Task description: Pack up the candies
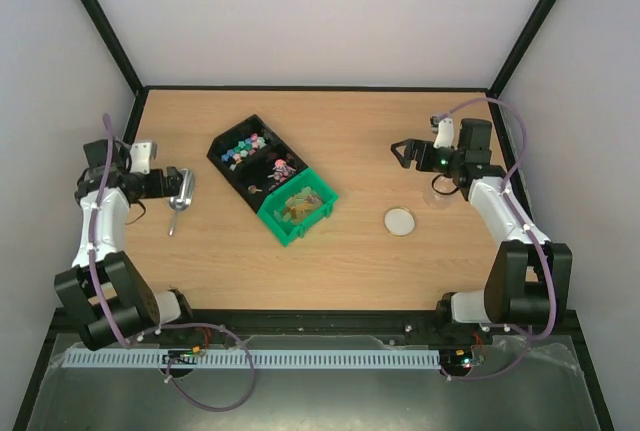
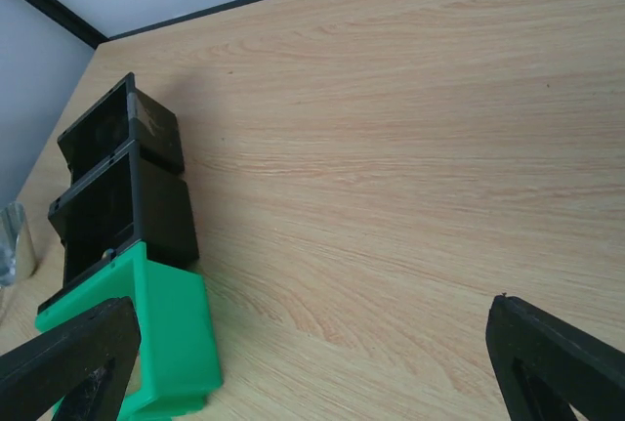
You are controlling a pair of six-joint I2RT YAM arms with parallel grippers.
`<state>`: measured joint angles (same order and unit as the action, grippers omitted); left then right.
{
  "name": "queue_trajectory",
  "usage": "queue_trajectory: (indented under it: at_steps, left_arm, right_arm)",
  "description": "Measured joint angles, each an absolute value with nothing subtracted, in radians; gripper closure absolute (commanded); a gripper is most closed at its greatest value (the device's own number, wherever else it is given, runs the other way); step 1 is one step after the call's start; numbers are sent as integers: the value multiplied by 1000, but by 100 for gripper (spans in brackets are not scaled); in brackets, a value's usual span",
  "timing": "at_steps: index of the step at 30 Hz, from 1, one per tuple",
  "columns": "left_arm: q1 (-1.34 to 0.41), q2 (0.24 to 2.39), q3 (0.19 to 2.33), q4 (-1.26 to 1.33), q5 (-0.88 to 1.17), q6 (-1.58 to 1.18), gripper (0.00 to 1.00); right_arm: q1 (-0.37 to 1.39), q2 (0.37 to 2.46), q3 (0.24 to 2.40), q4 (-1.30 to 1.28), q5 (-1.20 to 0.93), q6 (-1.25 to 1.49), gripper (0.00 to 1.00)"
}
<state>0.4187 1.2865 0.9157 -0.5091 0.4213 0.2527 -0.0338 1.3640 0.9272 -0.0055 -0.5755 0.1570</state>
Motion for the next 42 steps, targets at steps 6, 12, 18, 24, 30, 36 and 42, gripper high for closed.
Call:
queue_trajectory:
  at_steps: [6,12,18,24,30,36,42]
  left_arm:
    - [528,1225,857,-535,433,382,1]
    - [647,1205,751,-549,476,570,1]
    - [669,1250,665,-529,499,703,1]
    - [646,1253,557,-437,484,761,8]
    - [598,1259,498,-326,450,775,18]
    - [586,1289,467,-200,435,754,29]
    - [584,1296,424,-90,437,752,37]
  right_arm:
    - [-25,1360,916,-16,-576,160,1]
    - [-23,1330,892,-25,-575,158,1]
    - [-19,1314,878,-23,-570,192,1]
    - [-19,1312,865,-16,-568,218,1]
    - [-19,1309,858,-4,-563,226,2]
    - [-19,1308,846,3,-562,230,1]
    - [-18,1308,841,6,-558,230,1]
